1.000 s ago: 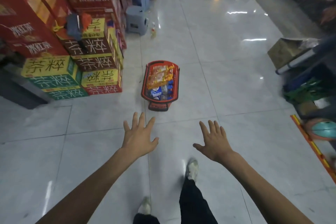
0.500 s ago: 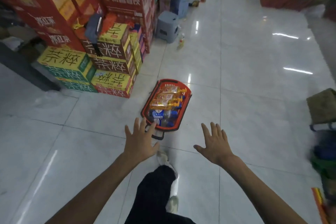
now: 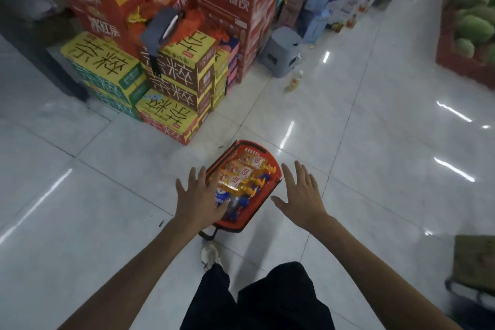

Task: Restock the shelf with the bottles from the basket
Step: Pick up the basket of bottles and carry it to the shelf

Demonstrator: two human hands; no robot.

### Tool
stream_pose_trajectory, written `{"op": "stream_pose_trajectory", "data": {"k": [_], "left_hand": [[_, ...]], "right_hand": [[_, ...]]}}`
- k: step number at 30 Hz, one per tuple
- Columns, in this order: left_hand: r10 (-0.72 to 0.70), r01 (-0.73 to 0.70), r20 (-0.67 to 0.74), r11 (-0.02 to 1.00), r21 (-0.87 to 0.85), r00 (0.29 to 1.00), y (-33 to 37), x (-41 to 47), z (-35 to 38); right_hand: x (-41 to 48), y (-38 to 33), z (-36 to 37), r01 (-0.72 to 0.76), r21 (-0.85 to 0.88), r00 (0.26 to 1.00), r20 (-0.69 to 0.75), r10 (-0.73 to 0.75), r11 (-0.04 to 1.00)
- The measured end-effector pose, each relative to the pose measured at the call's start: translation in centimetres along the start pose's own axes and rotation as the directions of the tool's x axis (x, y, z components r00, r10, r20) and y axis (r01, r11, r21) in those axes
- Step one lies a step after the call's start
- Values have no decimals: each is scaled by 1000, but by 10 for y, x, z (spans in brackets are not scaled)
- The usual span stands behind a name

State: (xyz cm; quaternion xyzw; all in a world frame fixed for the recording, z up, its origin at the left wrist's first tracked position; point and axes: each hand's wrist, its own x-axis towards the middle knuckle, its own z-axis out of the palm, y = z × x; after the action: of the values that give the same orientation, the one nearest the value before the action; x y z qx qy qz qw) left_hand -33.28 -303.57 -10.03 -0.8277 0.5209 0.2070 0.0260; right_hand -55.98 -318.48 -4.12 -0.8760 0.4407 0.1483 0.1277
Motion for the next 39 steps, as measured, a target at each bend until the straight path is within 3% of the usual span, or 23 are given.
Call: {"op": "stream_pose_trajectory", "data": {"k": [6, 14, 23, 28, 32, 36, 39], "left_hand": [[-209, 209, 9, 975, -75, 978, 25, 19, 9], [-552, 560, 92, 817, -137, 829, 95, 16, 42], [-739, 749, 203, 549, -372, 642, 134, 43, 92], [-796, 784, 282, 344, -516, 535, 122, 84, 143], [-809, 791, 339, 232, -566, 480, 111, 117, 195], [-836, 822, 423, 58, -566, 350, 97, 154, 251], [-845, 844, 464, -27, -535, 267, 89, 178, 293]], "right_hand": [[59, 35, -11, 208, -81, 974, 104, -199, 975], [161, 89, 4, 485, -102, 866, 197, -460, 869], [233, 104, 34, 606, -146, 774, 335, -538, 782], [281, 116, 65, 601, -197, 780, 357, -514, 775], [327, 129, 105, 589, -203, 773, 425, -472, 782], [384, 143, 159, 624, -250, 734, 512, -446, 740], [424, 144, 206, 599, -210, 735, 528, -426, 773]]}}
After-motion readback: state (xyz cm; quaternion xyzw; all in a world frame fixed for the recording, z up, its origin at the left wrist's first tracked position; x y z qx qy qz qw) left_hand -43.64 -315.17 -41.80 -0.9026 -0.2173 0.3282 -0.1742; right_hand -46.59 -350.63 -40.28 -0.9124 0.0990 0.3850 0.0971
